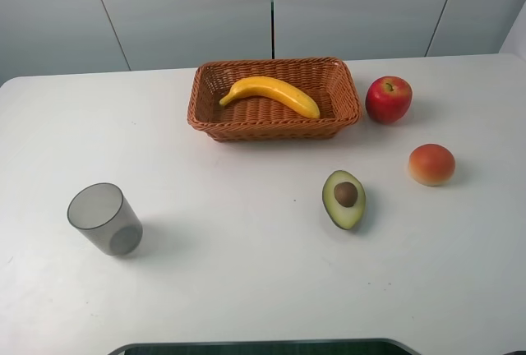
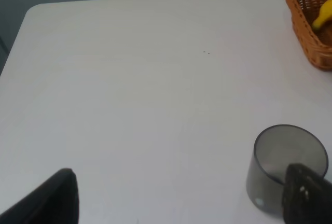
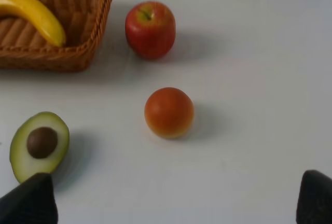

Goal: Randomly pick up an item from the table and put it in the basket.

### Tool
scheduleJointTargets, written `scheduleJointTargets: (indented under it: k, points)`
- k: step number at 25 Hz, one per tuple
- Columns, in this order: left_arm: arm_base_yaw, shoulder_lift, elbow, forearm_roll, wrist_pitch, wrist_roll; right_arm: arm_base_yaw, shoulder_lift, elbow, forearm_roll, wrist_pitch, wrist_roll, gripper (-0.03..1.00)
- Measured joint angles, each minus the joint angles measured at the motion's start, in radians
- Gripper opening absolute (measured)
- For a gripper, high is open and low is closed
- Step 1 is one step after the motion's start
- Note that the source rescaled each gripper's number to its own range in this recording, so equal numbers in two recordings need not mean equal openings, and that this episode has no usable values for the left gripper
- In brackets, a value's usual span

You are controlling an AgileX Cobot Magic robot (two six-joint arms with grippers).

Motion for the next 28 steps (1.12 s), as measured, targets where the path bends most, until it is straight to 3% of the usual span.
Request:
scheduleJointTargets:
  k: [22, 28]
  points:
    - [0.000, 0.000, 0.000, 0.000, 0.000, 0.000, -0.002, -0.042, 0.000, -0.019, -0.004, 0.011, 1.00]
    - [0.000, 0.000, 0.000, 0.000, 0.000, 0.000, -0.065, -0.042, 0.000, -0.019, -0.004, 0.009, 1.00]
